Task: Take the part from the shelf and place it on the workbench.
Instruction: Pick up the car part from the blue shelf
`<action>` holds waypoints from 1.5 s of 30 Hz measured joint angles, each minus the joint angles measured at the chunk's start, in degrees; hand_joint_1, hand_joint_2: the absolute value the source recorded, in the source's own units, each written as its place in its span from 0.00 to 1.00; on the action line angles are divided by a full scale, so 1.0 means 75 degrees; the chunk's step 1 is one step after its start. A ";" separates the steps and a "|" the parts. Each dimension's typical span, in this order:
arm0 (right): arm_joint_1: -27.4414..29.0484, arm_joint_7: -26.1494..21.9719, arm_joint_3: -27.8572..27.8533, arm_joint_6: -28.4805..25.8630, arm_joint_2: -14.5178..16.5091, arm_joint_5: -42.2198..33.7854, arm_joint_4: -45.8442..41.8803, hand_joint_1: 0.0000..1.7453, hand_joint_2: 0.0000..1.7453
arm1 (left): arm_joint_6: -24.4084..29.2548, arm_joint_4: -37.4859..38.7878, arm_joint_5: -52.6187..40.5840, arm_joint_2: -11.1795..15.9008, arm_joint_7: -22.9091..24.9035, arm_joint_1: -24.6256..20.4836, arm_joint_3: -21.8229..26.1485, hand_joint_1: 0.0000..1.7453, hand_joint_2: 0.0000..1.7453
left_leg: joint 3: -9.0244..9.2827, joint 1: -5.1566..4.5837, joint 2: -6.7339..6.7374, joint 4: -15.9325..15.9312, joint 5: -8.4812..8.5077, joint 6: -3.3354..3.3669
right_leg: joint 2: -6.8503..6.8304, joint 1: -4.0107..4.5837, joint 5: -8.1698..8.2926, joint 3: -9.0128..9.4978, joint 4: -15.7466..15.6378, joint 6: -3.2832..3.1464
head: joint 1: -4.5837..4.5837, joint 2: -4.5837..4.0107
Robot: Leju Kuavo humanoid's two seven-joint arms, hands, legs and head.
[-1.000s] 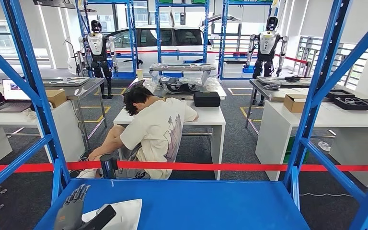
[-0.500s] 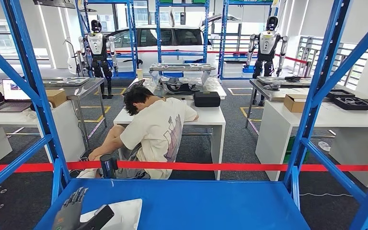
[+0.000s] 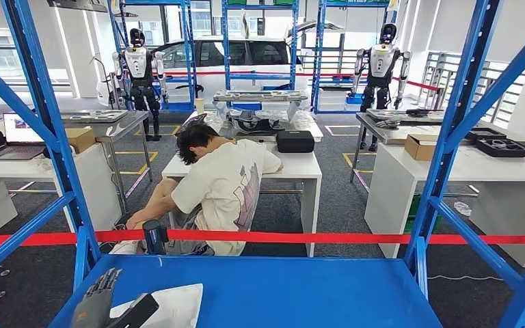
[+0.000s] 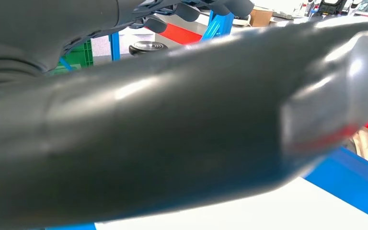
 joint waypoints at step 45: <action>0.0033 -0.0012 0.0058 0.0012 0.0035 -0.0020 0.0006 0.00 0.00 | 0.0020 -0.0058 -0.0036 0.0023 -0.0163 0.0199 -0.0003 0.00 0.00 | -0.0326 0.0020 -0.0012 0.0103 0.0191 -0.0088 | 0.0032 0.0005 -0.0434 0.0270 0.0124 -0.0075 | -0.0009 0.0000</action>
